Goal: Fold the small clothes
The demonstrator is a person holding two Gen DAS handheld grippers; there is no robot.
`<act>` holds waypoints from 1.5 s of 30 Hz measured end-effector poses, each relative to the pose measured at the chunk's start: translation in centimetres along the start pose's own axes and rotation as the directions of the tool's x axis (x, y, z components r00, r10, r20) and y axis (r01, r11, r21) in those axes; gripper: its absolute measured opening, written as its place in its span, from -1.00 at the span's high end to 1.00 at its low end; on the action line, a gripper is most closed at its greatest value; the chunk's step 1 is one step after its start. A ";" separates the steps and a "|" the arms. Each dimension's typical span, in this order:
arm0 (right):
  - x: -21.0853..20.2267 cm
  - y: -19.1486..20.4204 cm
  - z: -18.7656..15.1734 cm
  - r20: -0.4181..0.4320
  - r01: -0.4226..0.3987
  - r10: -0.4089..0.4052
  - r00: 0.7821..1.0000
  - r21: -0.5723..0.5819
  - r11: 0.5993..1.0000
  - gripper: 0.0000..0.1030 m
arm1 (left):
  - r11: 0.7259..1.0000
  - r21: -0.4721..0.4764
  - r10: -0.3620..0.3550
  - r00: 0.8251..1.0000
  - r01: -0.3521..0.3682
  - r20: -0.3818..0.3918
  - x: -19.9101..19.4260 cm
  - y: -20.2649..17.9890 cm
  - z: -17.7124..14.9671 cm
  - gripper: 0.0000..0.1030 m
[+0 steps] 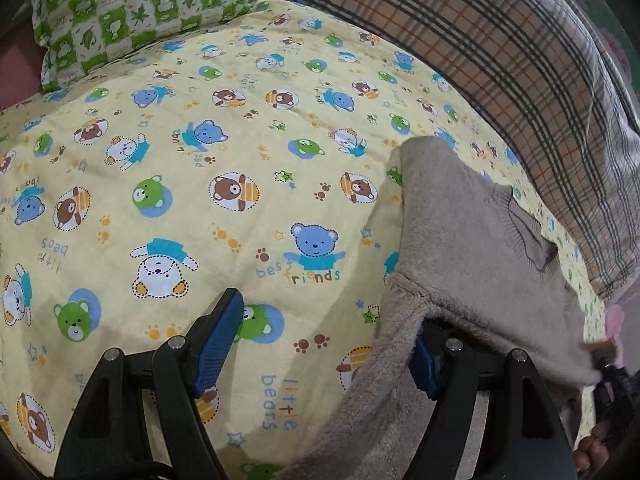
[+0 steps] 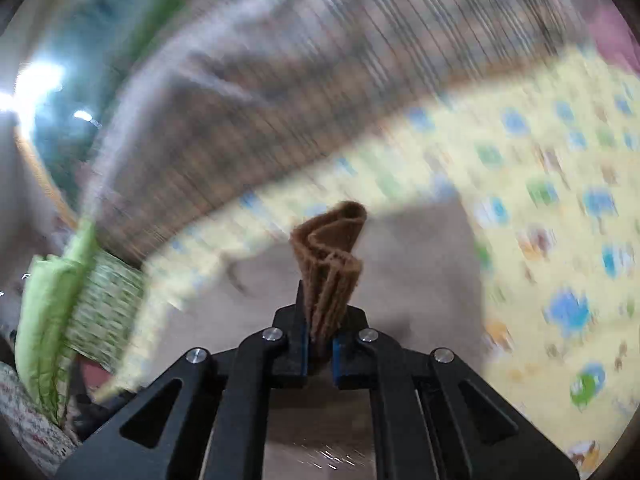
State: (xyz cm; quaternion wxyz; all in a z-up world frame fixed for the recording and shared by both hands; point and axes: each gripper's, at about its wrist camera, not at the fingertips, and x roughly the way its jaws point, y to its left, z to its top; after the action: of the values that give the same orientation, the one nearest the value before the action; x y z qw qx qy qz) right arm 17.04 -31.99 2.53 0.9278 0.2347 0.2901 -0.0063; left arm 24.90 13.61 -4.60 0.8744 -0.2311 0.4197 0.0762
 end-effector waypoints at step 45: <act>-21.9 -5.0 -19.1 -0.367 -0.105 0.104 0.924 0.019 0.994 0.16 | 0.938 0.240 -0.181 0.944 0.250 -0.277 -18.9 10.0 -22.3 -0.45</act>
State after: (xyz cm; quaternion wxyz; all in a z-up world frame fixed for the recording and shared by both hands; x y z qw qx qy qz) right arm -12.13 -30.79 -1.62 0.8563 0.2463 0.4455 0.0872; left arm -6.03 13.10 -5.51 0.8409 -0.1616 0.5050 -0.1087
